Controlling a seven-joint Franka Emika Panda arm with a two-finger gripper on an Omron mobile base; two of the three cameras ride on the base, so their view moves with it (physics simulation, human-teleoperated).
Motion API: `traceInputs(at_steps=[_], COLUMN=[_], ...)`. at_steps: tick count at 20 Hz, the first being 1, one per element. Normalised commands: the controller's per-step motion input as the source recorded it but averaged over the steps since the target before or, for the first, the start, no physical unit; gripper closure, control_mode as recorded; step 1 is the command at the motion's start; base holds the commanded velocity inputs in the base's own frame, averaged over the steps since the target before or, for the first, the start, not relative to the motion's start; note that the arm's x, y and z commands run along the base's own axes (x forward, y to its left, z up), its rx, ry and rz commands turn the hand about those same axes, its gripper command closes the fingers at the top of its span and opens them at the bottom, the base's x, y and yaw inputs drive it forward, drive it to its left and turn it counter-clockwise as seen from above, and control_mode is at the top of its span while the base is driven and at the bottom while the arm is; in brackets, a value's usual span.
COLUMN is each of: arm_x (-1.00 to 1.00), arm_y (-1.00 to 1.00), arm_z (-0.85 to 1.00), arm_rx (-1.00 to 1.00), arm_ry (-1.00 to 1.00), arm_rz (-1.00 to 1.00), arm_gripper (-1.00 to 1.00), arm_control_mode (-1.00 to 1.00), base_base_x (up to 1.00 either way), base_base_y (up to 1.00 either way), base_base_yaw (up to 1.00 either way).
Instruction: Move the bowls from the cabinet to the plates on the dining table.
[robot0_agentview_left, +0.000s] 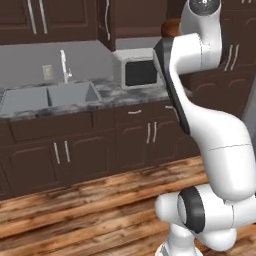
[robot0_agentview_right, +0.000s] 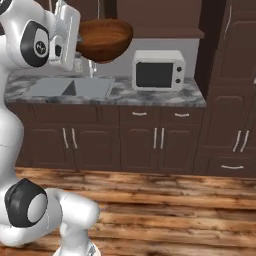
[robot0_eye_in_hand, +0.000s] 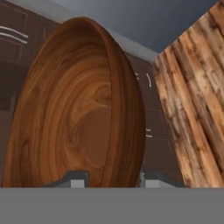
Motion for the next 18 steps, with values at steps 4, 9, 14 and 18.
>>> traceInputs(at_steps=[4, 9, 14, 18], arm_x=[0.0, 0.0, 0.0, 0.0], arm_y=[0.0, 0.0, 0.0, 0.0], arm_z=[0.0, 0.0, 0.0, 0.0], arm_rx=[0.0, 0.0, 0.0, 0.0], arm_ry=[0.0, 0.0, 0.0, 0.0], arm_rz=[0.0, 0.0, 0.0, 0.0], arm_gripper=[1.0, 1.0, 1.0, 1.0], arm_control_mode=[1.0, 1.0, 1.0, 1.0], base_base_x=[-0.5, -0.25, -0.05, 0.0], base_base_y=[0.11, 0.38, 0.16, 0.0], base_base_yaw=[0.37, 0.41, 0.48, 0.5])
